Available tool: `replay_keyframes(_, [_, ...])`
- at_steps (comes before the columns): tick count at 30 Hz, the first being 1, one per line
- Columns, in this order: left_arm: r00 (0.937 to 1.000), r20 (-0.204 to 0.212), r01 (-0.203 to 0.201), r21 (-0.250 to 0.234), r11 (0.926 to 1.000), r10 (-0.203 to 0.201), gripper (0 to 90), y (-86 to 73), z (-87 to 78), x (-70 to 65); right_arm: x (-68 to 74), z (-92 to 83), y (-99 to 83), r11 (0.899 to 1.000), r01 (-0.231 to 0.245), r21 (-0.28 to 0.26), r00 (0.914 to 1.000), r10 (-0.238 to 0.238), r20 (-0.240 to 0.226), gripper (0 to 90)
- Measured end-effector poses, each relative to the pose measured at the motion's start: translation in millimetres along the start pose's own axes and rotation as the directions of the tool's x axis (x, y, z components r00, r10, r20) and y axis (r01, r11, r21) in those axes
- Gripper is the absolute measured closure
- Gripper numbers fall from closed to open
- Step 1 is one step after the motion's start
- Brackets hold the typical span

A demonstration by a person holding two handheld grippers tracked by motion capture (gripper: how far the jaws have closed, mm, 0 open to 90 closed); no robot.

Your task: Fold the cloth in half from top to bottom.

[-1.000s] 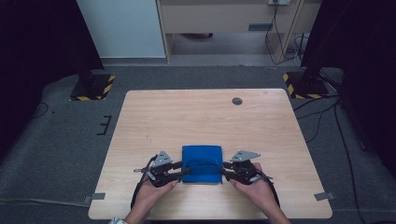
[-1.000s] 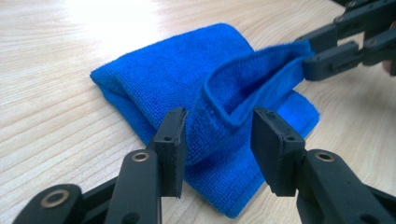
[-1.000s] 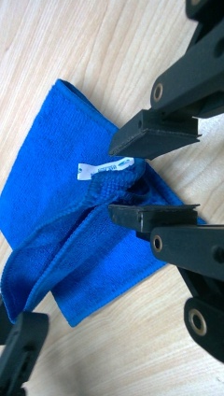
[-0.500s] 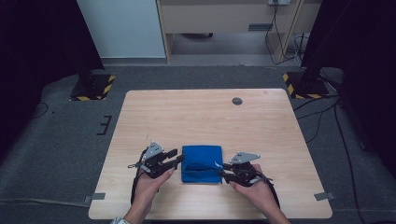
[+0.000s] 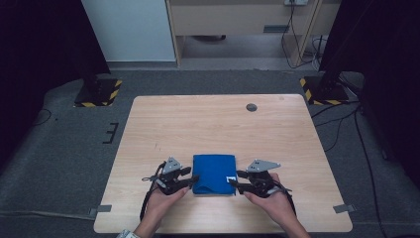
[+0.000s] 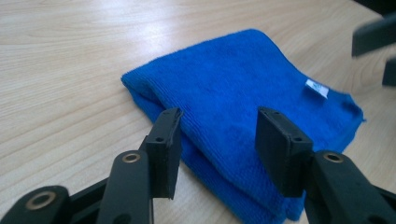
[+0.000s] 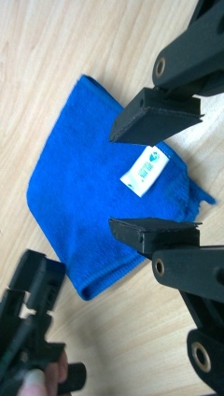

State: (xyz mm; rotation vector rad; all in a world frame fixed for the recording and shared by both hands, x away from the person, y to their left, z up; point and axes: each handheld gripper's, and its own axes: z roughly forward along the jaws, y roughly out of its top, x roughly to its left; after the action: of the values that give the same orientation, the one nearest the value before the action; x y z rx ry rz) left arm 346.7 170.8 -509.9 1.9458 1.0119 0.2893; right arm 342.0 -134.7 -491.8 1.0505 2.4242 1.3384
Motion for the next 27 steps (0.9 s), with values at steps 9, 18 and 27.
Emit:
replay_keyframes(9, [0.9931,-0.049,-0.102,0.093,0.9904,0.107,49.1,-6.1,3.8,-7.0,-3.2,15.7,-5.7,0.999,-0.003,0.051,0.9992,0.001,0.040,43.8])
replay_keyframes(18, [0.9922,-0.058,-0.105,0.086,0.9908,0.110,43.7,-6.0,2.7,-7.0,3.3,27.4,-10.8,0.995,0.035,0.097,0.9963,-0.042,0.074,33.8])
replay_keyframes(27, [0.9931,-0.081,-0.082,0.031,0.9962,0.084,16.6,-1.1,-2.0,-1.6,1.0,21.9,-8.1,0.997,0.031,0.065,0.9925,-0.039,0.116,15.1])
